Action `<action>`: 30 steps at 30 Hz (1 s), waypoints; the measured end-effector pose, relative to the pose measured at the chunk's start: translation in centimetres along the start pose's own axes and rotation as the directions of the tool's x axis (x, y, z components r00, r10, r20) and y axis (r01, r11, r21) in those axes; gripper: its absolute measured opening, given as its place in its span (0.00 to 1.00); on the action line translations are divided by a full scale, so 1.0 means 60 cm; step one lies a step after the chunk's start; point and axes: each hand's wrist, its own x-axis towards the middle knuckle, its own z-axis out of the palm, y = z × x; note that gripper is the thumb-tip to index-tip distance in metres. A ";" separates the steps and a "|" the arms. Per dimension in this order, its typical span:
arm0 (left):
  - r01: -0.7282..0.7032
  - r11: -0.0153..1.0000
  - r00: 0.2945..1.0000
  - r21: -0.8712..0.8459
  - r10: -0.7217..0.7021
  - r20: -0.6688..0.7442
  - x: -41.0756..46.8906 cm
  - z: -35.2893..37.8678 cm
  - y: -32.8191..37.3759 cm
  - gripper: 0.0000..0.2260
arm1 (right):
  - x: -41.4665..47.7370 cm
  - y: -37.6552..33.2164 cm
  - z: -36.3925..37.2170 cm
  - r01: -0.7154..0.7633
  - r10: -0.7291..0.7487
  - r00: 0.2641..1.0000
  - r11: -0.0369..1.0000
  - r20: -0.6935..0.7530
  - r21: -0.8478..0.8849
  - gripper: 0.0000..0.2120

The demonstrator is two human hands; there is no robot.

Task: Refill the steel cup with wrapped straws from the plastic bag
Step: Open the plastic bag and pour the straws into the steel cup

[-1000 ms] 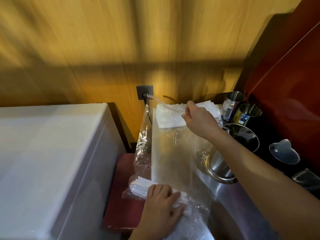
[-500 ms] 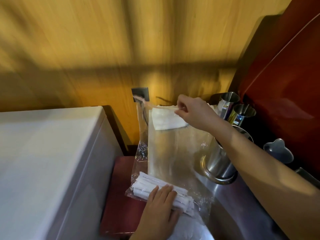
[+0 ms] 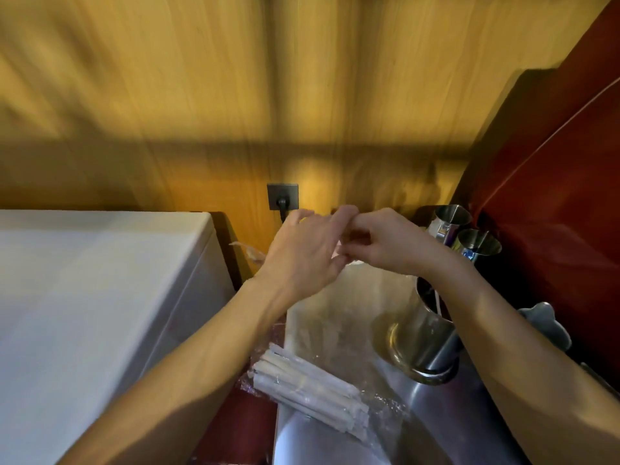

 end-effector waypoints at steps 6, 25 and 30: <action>0.146 0.978 0.986 -0.151 -0.156 -0.062 -0.007 0.013 -0.036 0.03 | -0.032 0.054 -0.001 -0.180 0.198 0.970 0.975 -0.142 0.132 0.21; -0.182 0.980 0.982 0.083 0.176 0.075 0.063 -0.052 0.021 0.09 | -0.054 0.030 0.036 0.005 0.167 0.949 0.840 -0.266 0.543 0.02; -0.225 0.973 0.974 0.051 0.223 0.037 0.072 -0.080 0.011 0.06 | -0.071 0.042 0.045 -0.025 0.236 0.931 0.802 -0.279 0.596 0.01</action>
